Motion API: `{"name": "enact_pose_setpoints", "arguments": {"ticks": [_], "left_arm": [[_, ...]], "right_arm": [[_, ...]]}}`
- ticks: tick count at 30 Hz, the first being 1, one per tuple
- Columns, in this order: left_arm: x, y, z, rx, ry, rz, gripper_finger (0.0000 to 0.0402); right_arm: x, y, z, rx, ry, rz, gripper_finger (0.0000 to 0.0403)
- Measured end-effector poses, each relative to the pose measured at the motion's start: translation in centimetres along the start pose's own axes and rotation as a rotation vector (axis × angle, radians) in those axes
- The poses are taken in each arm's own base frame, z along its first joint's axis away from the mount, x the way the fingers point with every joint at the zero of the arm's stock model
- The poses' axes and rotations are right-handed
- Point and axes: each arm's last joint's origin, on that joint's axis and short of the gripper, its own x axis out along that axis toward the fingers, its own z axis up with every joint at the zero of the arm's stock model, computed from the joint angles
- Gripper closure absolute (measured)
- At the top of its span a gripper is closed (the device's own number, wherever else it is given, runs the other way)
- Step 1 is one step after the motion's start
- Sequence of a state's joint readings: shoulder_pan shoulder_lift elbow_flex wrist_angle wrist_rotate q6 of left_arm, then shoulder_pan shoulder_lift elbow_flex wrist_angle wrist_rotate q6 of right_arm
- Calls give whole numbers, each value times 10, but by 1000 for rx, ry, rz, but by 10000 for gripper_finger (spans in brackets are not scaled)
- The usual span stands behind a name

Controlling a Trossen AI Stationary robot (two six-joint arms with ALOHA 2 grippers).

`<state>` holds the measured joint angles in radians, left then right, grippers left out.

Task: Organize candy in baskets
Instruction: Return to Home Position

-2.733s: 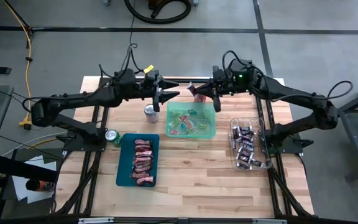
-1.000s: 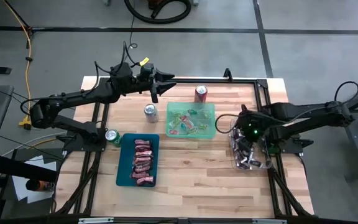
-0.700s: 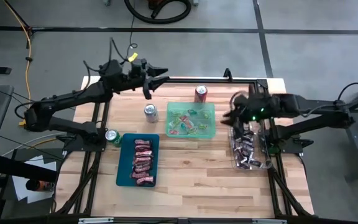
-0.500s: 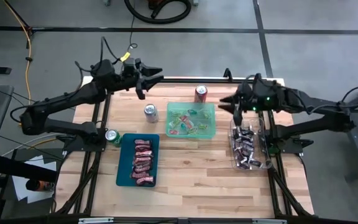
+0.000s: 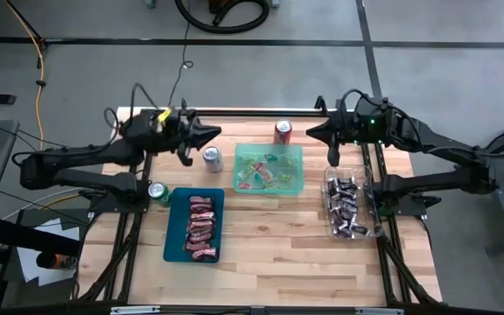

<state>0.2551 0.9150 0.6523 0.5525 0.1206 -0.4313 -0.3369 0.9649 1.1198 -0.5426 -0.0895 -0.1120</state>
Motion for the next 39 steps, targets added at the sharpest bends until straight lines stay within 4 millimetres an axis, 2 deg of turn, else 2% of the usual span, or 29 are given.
{"name": "enact_pose_setpoints", "arguments": {"ticks": [4, 8, 14, 23, 29, 34, 39], "left_arm": [[-26, 1, -17, -10, -87, -3, 399], [-51, 6, -32, -15, -138, 26, 401], [-77, 12, -51, -67, -208, 33, 401], [-94, 2, -76, -139, -265, -27, 401], [-100, -1, -92, -111, -229, 39, 401], [-111, 5, -102, -82, -228, 68, 401], [-113, 8, -103, -52, -199, 111, 401]], "right_arm": [[-1, -6, -1, 16, -9, 54, 400], [-2, -10, -1, 36, -15, 93, 397], [-3, -13, -2, 68, -19, 113, 402], [-4, -23, -3, 165, -16, 77, 402], [-10, -24, -8, 200, 17, 188, 402], [-23, -19, -15, 227, 62, 257, 403], [-44, -13, -18, 217, 47, 258, 403]]}}
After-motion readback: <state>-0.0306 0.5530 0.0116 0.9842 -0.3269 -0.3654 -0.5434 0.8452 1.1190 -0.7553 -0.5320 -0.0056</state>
